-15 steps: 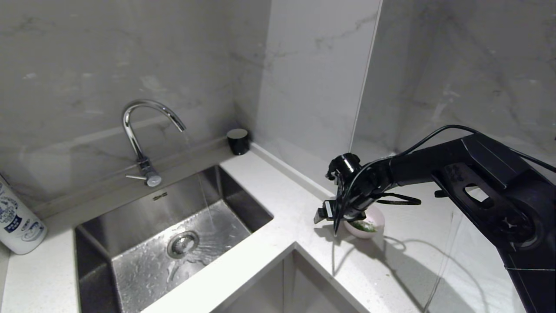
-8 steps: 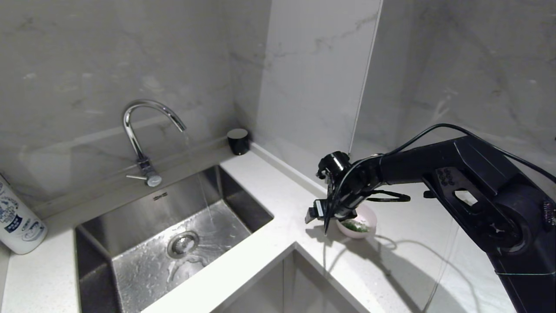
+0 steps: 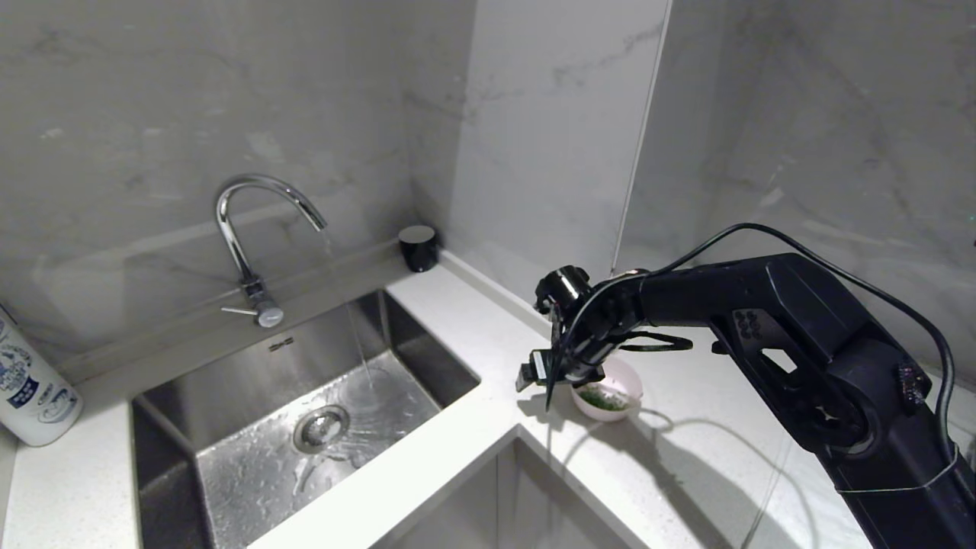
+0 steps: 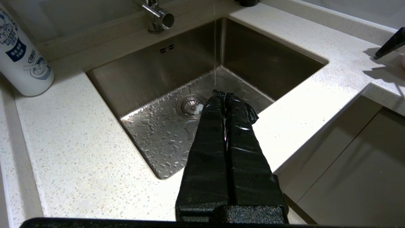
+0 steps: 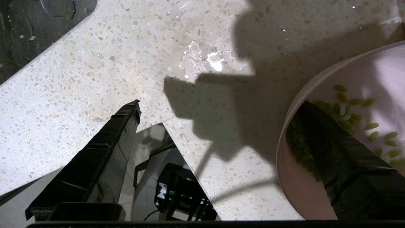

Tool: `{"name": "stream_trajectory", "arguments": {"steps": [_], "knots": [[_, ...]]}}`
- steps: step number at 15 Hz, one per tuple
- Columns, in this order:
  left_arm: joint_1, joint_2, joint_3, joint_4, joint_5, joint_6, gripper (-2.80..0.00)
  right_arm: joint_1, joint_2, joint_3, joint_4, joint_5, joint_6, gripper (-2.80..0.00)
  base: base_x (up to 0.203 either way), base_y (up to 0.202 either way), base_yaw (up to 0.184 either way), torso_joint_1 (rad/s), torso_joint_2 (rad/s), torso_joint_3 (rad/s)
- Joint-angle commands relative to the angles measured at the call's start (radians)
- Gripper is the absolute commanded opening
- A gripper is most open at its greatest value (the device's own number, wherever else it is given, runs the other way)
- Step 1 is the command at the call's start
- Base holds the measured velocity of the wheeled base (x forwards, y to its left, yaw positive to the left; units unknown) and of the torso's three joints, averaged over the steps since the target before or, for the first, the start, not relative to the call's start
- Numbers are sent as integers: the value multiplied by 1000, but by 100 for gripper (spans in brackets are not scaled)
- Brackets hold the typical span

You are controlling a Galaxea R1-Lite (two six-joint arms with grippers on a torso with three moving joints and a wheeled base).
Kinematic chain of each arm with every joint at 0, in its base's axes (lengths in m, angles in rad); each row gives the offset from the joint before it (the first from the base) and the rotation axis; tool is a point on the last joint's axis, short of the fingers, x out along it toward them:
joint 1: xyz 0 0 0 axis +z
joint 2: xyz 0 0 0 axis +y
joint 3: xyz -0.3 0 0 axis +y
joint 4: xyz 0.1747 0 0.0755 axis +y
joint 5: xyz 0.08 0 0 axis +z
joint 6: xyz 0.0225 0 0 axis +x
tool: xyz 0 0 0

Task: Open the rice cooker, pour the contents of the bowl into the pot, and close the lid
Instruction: Pick up the bowl on the table

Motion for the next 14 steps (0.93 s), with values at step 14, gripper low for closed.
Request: {"name": "stream_trajectory", "arguments": {"steps": [14], "knots": [[0,-3,0,0,0,1,-280,-33,-81,2,9,4,6,0,0,0,0,0,0,0]]}}
